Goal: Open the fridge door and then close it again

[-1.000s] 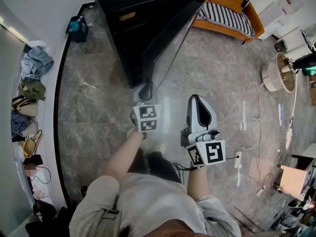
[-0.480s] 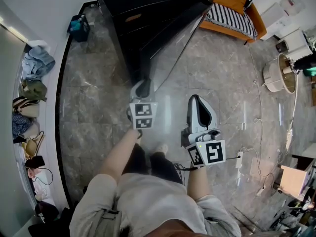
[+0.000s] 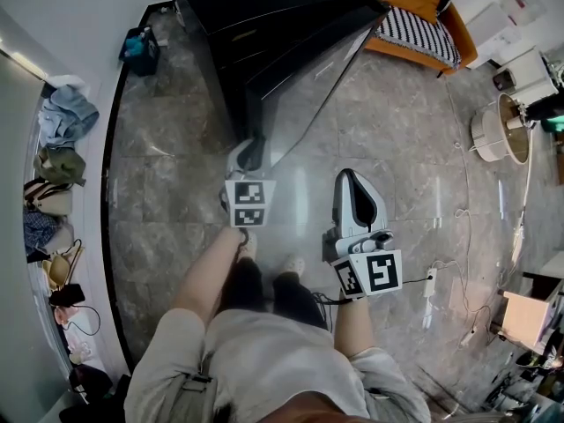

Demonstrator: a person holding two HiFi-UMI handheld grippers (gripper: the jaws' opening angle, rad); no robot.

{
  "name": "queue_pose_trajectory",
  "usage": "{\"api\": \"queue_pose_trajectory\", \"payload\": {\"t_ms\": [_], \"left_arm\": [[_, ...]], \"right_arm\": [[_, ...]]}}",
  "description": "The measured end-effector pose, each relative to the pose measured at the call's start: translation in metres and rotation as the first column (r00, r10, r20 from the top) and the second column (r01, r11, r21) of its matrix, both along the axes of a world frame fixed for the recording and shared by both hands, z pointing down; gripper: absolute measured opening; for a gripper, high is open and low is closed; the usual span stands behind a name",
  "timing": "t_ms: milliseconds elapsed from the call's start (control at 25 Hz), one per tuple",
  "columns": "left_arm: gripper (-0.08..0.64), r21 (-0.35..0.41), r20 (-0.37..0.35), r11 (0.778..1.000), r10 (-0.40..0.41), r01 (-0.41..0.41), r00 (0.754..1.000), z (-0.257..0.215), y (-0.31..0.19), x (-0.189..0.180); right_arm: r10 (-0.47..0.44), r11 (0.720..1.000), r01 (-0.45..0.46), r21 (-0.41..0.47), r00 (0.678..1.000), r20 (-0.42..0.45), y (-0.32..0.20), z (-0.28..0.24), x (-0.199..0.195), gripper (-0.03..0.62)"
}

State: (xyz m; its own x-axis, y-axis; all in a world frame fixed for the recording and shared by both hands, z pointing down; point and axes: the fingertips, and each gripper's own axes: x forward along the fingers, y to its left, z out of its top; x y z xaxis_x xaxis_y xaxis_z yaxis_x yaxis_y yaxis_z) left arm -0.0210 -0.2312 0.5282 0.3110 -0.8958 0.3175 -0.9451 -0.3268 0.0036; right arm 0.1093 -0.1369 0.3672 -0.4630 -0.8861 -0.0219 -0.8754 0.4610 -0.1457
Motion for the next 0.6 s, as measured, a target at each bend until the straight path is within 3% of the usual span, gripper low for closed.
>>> {"api": "queue_pose_trajectory", "payload": {"t_ms": [600], "left_arm": [[0.057,0.009,0.012,1.0,0.011,-0.011,1.0,0.002,-0.036,-0.039]], "right_arm": [[0.021,1.0,-0.021,-0.012,1.0,-0.004,-0.023,0.007,-0.027,0.003]]}}
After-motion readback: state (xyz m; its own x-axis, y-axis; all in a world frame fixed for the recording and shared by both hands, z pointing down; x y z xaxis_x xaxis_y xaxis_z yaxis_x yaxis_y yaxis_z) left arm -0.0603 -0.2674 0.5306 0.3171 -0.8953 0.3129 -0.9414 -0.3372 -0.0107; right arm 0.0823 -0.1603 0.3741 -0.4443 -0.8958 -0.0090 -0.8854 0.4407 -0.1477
